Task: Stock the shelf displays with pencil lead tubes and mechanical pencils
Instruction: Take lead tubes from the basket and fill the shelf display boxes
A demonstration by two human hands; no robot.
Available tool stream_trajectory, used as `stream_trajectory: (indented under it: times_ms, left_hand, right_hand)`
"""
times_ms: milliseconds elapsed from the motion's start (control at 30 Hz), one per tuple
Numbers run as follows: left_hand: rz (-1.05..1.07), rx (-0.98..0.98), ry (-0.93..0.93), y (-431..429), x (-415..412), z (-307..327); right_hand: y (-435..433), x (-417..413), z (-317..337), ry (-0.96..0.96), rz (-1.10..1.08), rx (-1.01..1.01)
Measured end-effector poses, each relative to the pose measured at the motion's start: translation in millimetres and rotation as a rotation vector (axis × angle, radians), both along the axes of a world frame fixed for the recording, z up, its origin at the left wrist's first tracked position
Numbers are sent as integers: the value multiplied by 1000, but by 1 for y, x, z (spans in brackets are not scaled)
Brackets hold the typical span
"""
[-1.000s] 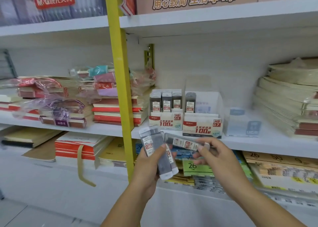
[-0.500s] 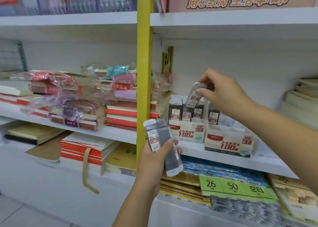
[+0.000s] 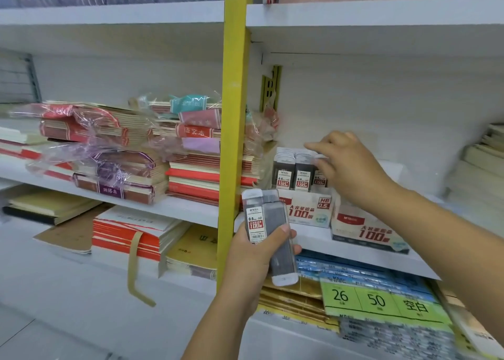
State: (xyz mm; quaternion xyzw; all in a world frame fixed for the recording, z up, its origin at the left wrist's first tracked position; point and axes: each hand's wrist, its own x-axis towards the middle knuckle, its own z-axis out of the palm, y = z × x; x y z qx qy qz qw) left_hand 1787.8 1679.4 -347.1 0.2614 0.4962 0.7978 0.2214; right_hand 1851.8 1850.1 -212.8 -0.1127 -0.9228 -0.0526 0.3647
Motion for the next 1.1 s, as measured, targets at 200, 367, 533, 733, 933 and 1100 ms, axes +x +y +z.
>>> stream_trajectory:
  times_ms: [200,367,533,733,933,1100]
  left_hand:
    - [23,-24,59,-4,13,2]
    - [19,-79,64,1,31,0]
    - [-18,-110,44,1,39,-5]
    - [-18,-126,29,-5,36,-5]
    - [44,-128,30,-9,34,-2]
    - [17,-180,41,-8,36,-3]
  right_hand:
    - [-59,66,-63,-39,301,-710]
    - [-73,82,-109,-27,339,-1119]
    - [-66,87,-120,21,366,-1173]
    - [-52,102,-116,-26,342,-1061]
    - [-51,111,-117,-118,324,-1105]
    - [-54,116,-114,-187,494,-1286]
